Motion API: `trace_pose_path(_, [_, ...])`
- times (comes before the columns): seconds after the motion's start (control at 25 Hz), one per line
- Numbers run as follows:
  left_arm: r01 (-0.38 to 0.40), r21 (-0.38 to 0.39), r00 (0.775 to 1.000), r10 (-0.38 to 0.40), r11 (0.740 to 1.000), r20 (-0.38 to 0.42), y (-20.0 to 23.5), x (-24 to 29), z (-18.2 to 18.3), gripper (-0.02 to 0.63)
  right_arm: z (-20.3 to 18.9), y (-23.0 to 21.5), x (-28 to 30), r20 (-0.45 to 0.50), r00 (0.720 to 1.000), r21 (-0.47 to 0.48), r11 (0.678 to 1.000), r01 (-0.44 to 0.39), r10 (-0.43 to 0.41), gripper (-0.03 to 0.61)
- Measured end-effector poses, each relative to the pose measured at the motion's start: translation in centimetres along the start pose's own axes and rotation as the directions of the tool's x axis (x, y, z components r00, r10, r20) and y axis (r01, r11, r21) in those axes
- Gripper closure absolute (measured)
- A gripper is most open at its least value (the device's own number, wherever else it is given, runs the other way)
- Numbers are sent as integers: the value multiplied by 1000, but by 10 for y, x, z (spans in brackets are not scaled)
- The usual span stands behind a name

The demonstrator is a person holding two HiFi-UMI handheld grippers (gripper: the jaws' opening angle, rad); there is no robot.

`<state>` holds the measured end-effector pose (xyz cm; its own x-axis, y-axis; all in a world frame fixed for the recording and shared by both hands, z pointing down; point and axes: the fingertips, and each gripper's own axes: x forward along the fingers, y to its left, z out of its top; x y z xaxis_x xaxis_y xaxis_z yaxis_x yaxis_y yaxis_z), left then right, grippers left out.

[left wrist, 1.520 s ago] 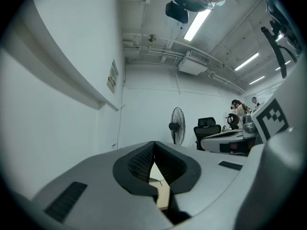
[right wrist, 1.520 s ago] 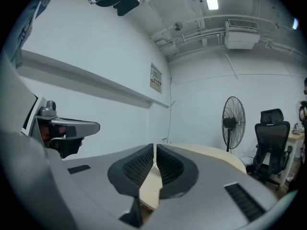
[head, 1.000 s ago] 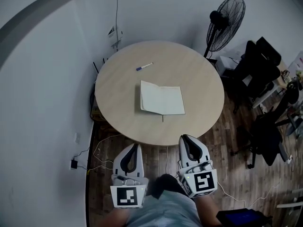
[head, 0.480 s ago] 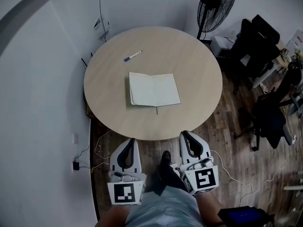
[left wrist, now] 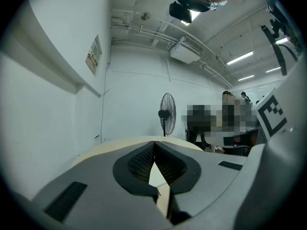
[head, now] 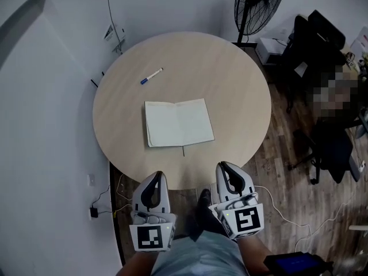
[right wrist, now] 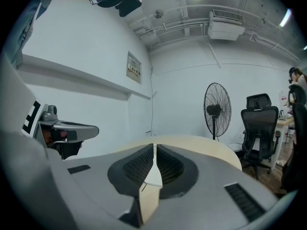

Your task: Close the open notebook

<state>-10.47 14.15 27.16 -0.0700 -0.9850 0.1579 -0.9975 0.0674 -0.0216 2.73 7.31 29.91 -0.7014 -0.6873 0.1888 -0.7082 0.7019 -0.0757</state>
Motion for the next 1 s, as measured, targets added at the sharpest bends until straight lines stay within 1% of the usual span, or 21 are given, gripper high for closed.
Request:
trace_pose_path(0.12, [-19,54,1000,20,998,-21,2,37,3,595,7,-27,29,17,1000,22,1000,-11,10,529])
trace_pose_path(0.16, [-24,61,999,26,998,-22,2,49,6,595,10,-35,38,20,1000,27,1000,-16,15,529])
trace_pose_path(0.28, [-40,59,999,41,997,-19,3,72,17,595,20,-52,62,27,999,30,999,-36,36,529])
trace_pose_path(0.4, [-66,55,998,67,996,-14,10,84,25,595,35,-59,79,71,995,17,998,-68,67,529])
trace_pose_path(0.6, [-125,26,992,125,992,-17,32,102,29,595,47,-62,105,19,996,1,996,-92,92,529])
trace_pose_path(0.68, [-141,12,990,142,990,-22,45,109,25,595,50,-61,121,15,994,-9,995,-104,104,529])
trace_pose_path(0.8, [-155,-6,987,155,988,-30,68,123,17,595,49,-56,154,16,992,-25,992,-122,122,529])
trace_pose_path(1.0, [-175,-9,983,175,984,-51,105,140,7,595,50,-39,197,-12,989,-35,989,-146,146,529])
